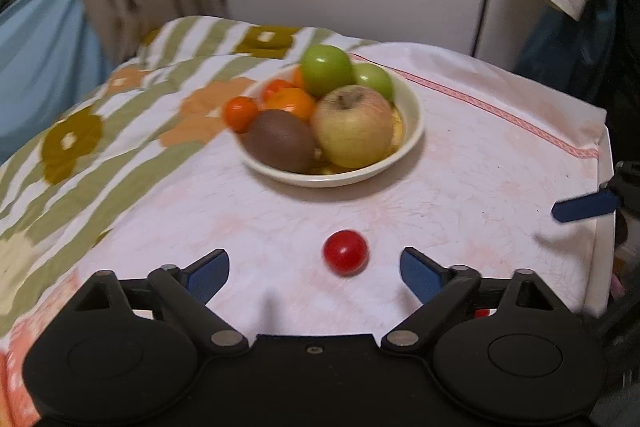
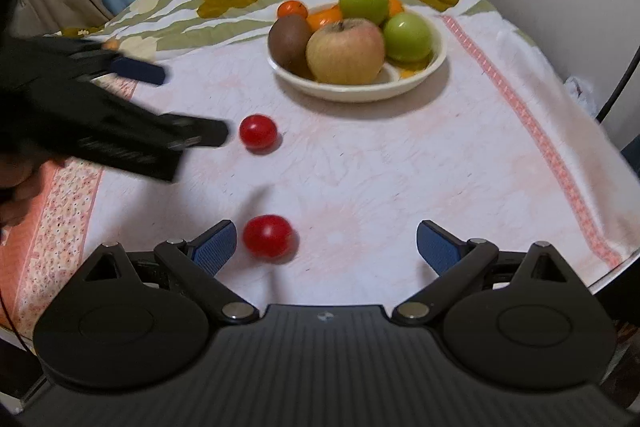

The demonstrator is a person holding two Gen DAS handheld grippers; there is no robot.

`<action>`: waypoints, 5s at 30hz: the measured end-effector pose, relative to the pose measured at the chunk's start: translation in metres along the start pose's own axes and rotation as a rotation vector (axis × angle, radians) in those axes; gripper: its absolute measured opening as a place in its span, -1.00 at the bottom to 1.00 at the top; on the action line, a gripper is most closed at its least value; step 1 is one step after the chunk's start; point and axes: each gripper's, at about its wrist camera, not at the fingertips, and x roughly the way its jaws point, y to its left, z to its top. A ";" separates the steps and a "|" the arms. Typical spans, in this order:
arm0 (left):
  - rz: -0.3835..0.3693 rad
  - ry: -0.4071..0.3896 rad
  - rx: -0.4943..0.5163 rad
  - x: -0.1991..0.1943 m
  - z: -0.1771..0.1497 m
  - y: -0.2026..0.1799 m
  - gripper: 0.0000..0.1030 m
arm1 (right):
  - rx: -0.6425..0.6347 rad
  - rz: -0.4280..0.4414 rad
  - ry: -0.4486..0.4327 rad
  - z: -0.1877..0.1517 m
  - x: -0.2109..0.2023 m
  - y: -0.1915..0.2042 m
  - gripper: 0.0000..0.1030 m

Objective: Organize fruits
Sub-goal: 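Move both open grippers toward the two red tomatoes, then grasp a red tomato with the left gripper while the right gripper grasps the other, then carry both red tomatoes over the bowl, then lower both tomatoes into the bowl and open both grippers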

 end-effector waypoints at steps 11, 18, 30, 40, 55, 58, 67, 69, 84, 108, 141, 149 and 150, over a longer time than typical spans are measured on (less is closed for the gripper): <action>-0.092 0.075 0.085 0.051 0.007 -0.007 0.05 | -0.034 0.026 0.040 -0.001 0.025 0.018 0.93; -0.133 0.087 0.079 0.056 0.006 -0.004 -0.28 | -0.071 0.044 0.071 -0.002 0.035 0.032 0.67; -0.108 0.098 0.083 0.054 0.002 0.000 -0.30 | -0.089 0.035 0.093 -0.001 0.040 0.035 0.34; -0.057 0.121 0.015 0.039 -0.014 0.011 -0.30 | -0.115 0.049 0.087 -0.003 0.040 0.038 0.23; 0.013 0.127 -0.085 0.016 -0.036 -0.001 -0.30 | -0.147 0.060 0.063 -0.001 0.041 0.037 -0.01; 0.028 0.125 -0.099 0.012 -0.036 -0.005 -0.30 | -0.163 0.070 0.056 -0.001 0.036 0.036 -0.01; 0.060 0.087 -0.153 -0.011 -0.024 -0.020 -0.30 | -0.169 0.083 0.017 0.013 0.013 0.017 -0.01; 0.066 0.075 -0.163 -0.016 -0.017 -0.024 -0.30 | -0.173 0.079 0.001 0.018 0.007 0.009 -0.01; 0.112 -0.025 -0.206 -0.022 0.061 -0.057 -0.30 | -0.220 0.032 -0.127 0.100 -0.026 -0.080 -0.01; 0.263 0.043 -0.172 0.086 0.145 -0.102 -0.29 | -0.332 0.162 -0.119 0.194 0.051 -0.171 -0.01; 0.338 0.047 -0.409 0.048 0.132 -0.059 0.66 | -0.388 0.252 -0.063 0.226 0.114 -0.144 -0.01; 0.331 0.052 -0.438 0.041 0.122 -0.058 0.66 | -0.371 0.272 -0.062 0.225 0.116 -0.142 0.46; 0.330 0.051 -0.438 0.040 0.120 -0.058 0.67 | -0.369 0.267 -0.069 0.224 0.113 -0.141 0.46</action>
